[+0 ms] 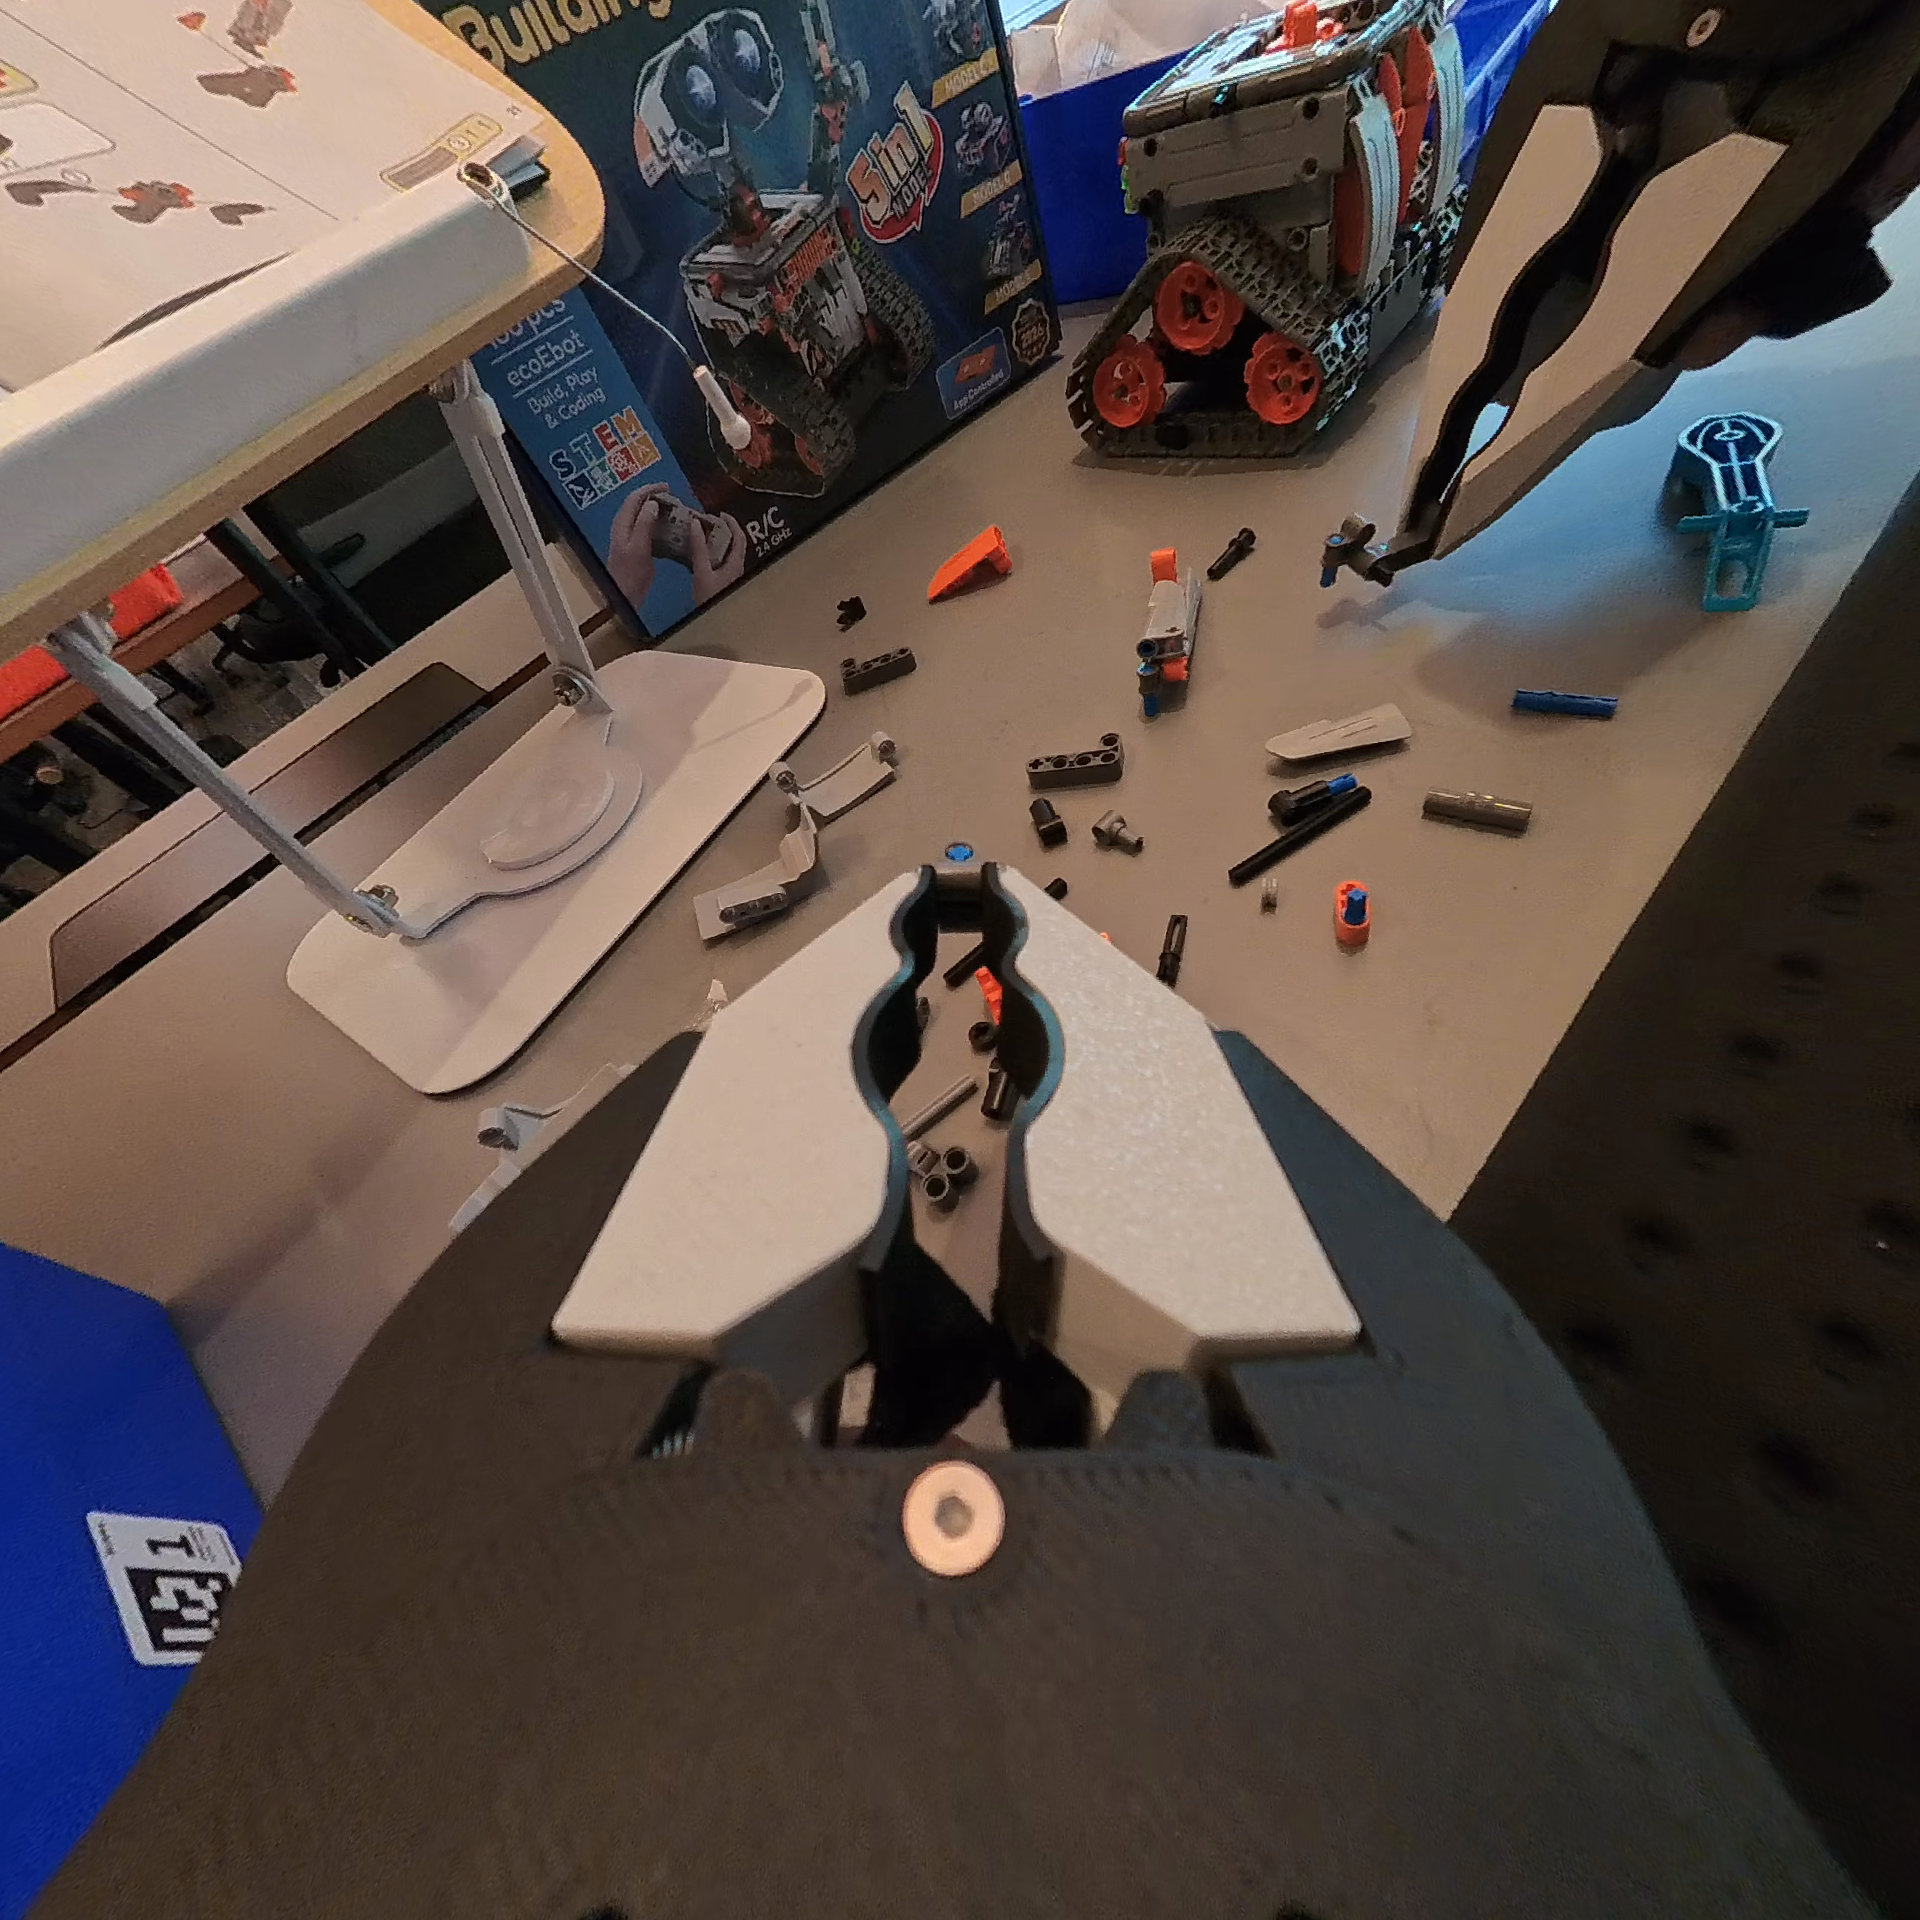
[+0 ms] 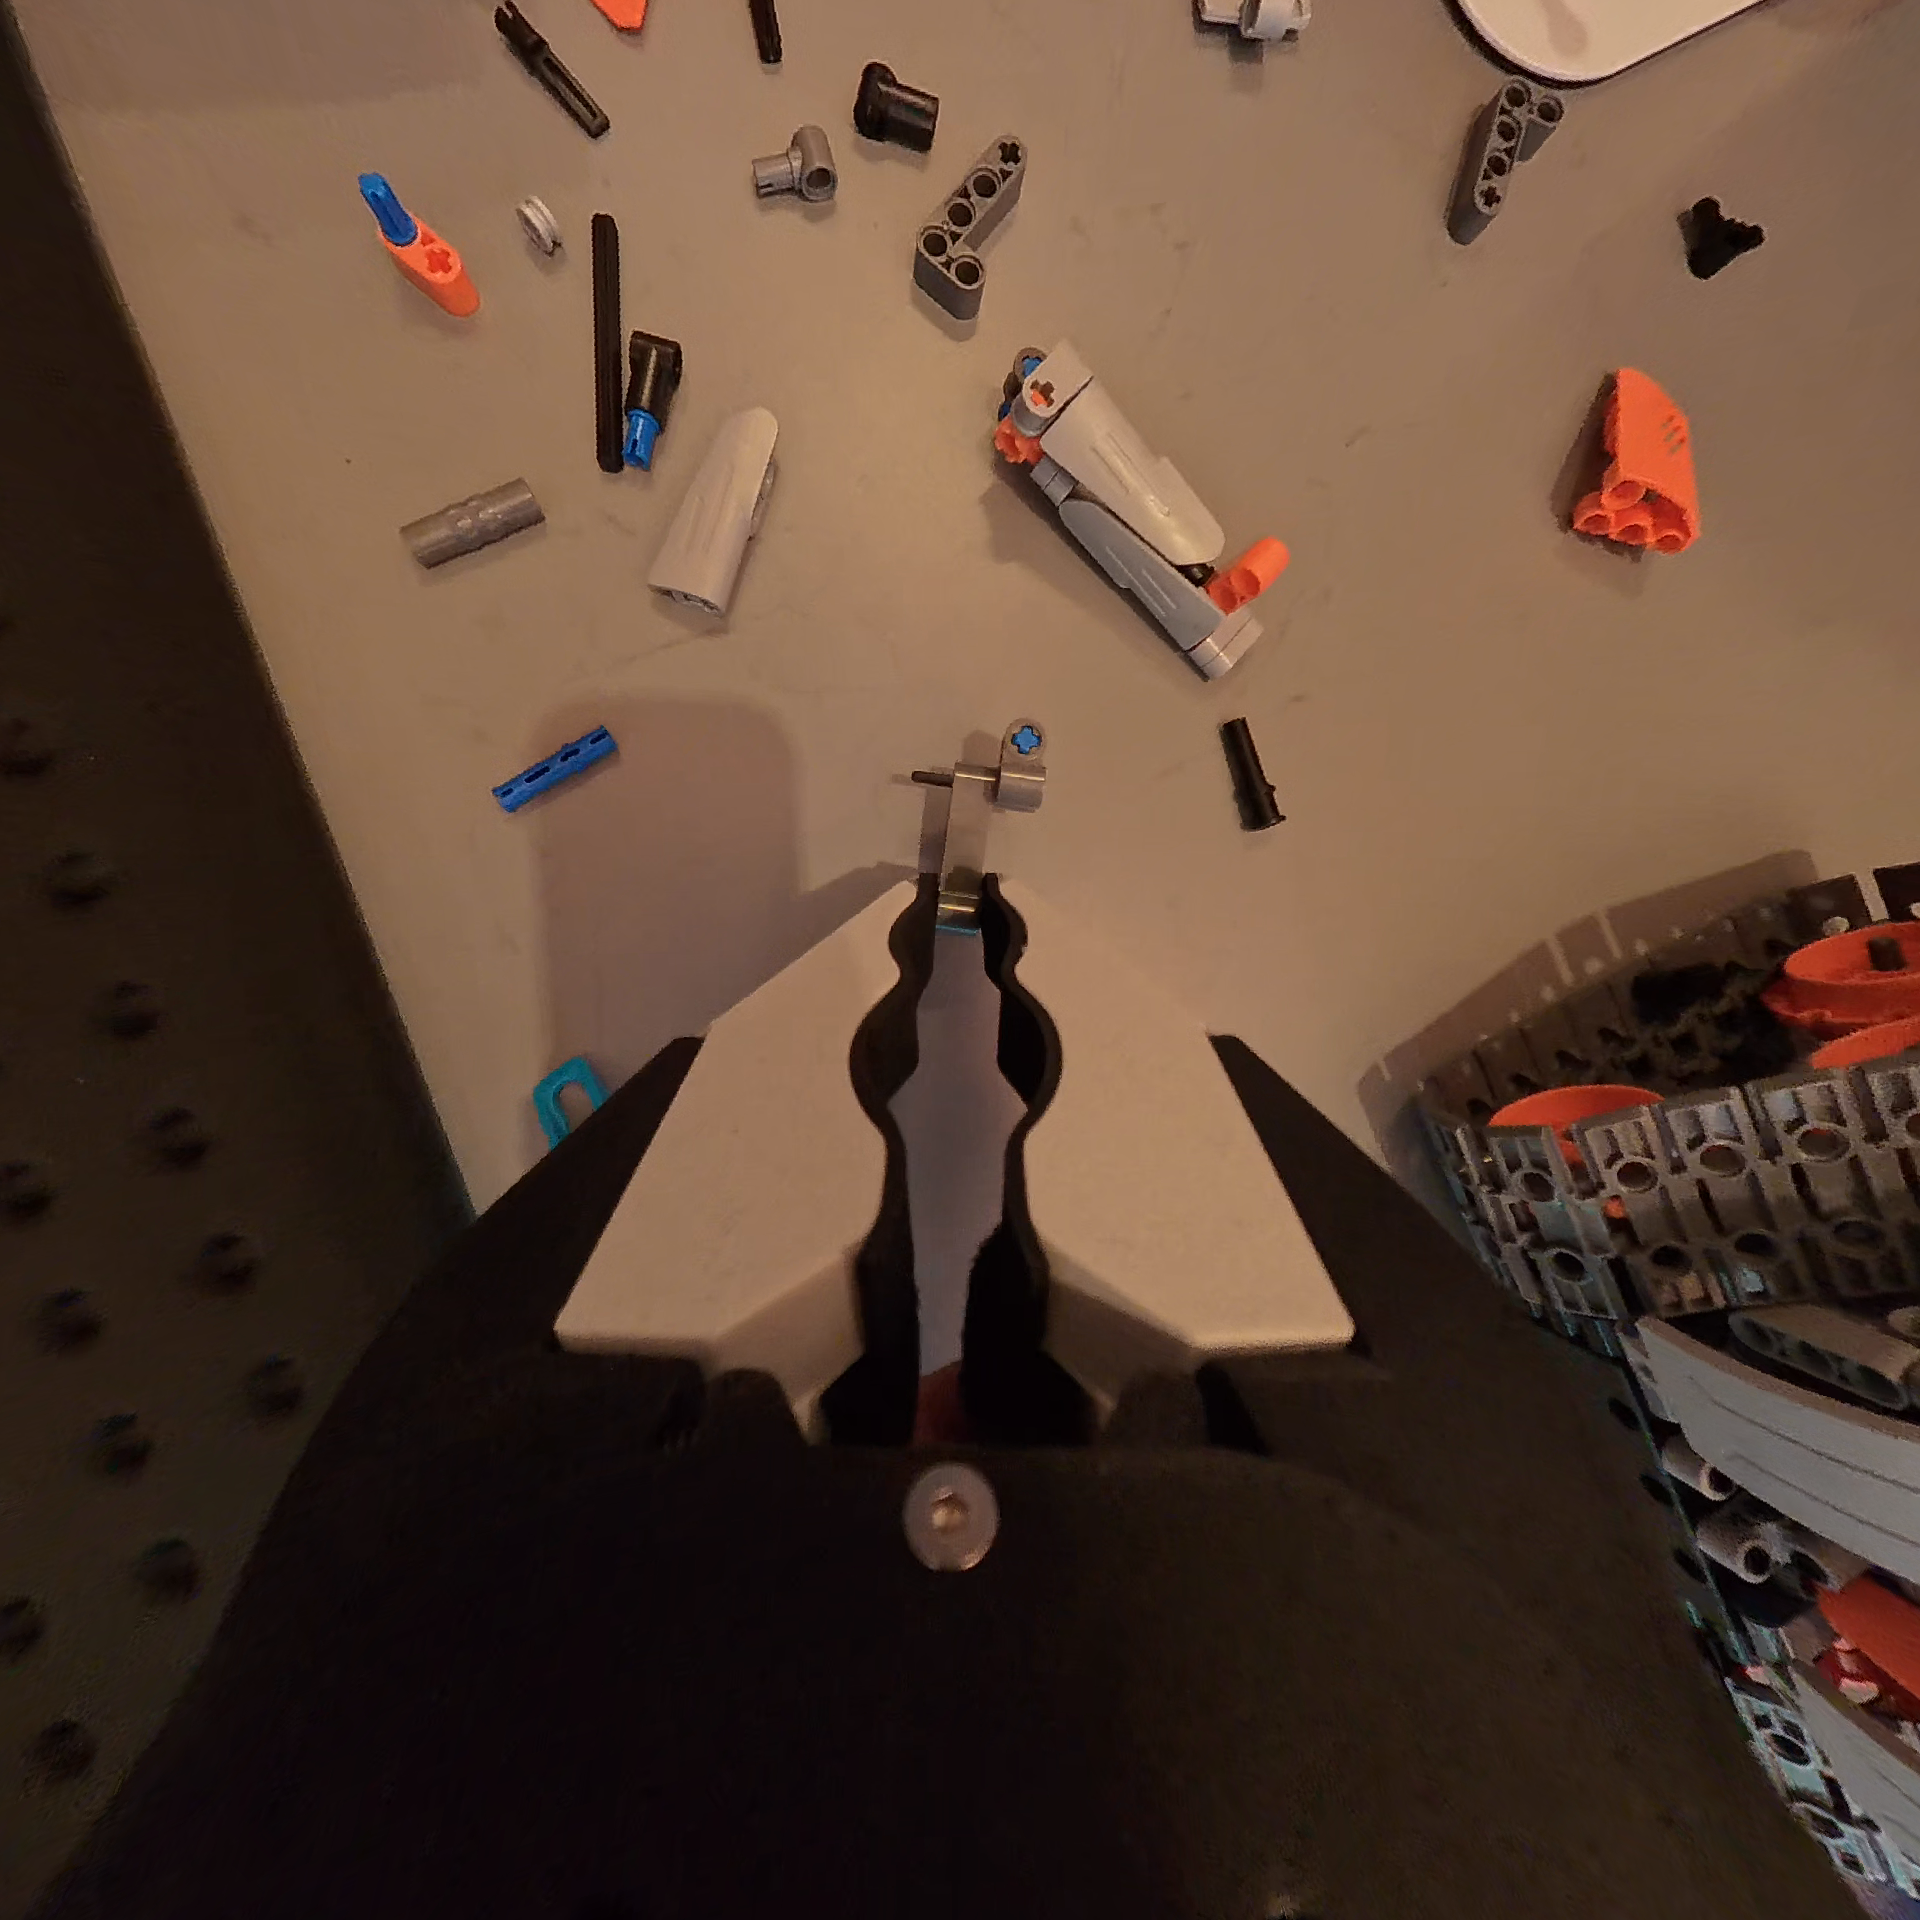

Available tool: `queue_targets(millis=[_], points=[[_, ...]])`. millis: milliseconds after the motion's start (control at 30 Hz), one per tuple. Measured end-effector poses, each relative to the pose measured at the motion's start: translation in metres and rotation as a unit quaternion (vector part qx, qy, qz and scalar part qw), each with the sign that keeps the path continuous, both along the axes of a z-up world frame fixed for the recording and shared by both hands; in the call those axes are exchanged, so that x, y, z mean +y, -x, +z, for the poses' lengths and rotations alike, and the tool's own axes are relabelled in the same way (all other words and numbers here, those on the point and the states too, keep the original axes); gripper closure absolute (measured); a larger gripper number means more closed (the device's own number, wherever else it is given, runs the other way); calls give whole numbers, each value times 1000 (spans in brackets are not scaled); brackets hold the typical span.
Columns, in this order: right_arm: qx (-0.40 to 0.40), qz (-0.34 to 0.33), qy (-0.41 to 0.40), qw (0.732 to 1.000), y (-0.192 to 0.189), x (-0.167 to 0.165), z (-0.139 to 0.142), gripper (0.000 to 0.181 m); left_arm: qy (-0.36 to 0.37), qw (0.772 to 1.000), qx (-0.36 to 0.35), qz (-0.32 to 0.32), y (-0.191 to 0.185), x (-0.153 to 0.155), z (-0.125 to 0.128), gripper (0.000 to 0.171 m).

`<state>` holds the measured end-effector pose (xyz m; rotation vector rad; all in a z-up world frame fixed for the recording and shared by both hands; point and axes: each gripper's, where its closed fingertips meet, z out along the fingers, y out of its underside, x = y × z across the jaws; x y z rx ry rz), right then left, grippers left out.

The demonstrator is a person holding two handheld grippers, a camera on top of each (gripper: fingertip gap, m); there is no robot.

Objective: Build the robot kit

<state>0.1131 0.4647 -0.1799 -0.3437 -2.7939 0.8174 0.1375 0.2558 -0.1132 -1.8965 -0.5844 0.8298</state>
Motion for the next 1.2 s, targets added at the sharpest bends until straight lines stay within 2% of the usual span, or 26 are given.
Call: queue_targets(millis=[267,567,933,1033,1200], points=[[-13,-10,-10,1000,-4,2,-10,175,5,1000,-2,-3,0,1,-2,166],[-22,-34,4,999,-8,5,-6,163,8,1000,0,-3,0,2,-2,166],[-68,-7,37,997,-27,-13,-10,161,8,1000,0,-6,-1,2,-2,166],[-82,23,62,994,-39,-25,-7,159,9,1000,-1,-7,-1,2,-3,166],[-63,27,67,995,-34,-19,3,154,13,1000,-2,-9,-1,4,-4,166]])
